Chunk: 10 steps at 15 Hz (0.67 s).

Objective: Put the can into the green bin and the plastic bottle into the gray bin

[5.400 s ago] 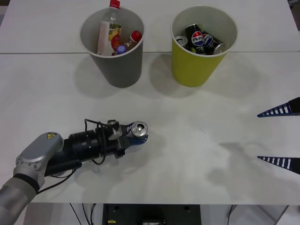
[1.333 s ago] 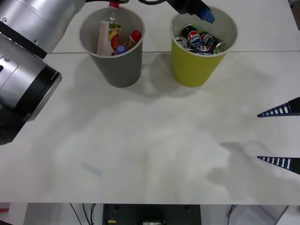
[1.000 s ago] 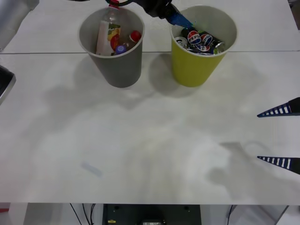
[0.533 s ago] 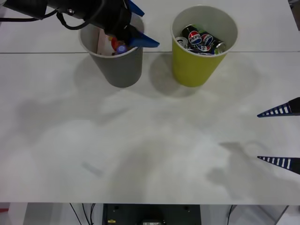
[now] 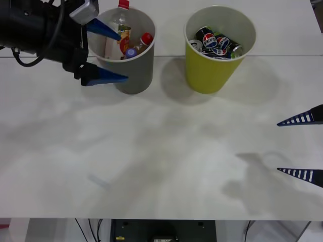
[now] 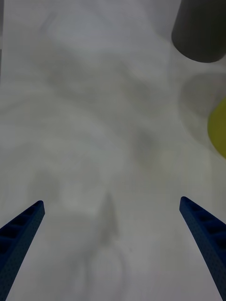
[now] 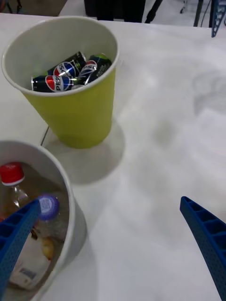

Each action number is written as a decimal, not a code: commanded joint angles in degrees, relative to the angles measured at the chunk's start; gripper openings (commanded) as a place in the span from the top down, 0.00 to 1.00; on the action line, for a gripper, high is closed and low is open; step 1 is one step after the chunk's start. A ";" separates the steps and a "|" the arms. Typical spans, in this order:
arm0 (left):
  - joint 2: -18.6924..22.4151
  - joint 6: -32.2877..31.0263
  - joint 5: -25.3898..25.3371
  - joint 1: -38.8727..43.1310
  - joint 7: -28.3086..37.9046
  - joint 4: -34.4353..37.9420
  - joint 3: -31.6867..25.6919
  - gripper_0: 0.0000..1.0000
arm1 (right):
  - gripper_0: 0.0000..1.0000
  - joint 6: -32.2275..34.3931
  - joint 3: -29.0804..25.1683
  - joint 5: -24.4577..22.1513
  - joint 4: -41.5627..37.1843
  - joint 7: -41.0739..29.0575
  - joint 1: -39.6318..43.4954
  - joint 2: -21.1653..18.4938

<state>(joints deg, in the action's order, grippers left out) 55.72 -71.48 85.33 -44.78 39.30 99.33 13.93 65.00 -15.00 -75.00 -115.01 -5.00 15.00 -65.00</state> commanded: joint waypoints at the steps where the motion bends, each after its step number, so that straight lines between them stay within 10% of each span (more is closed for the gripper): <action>1: -0.09 -2.08 0.63 9.71 -6.34 4.99 -6.90 0.00 | 0.00 0.00 0.00 0.00 0.01 0.00 0.00 0.00; 10: -0.53 -7.01 -0.16 32.30 -24.98 15.36 -21.23 0.00 | 0.00 0.00 0.00 0.00 0.01 0.00 0.00 0.00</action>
<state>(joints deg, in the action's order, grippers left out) 55.22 -78.13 85.71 -13.81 15.89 114.62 -6.64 65.00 -15.00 -75.00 -115.00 -5.00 15.00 -65.00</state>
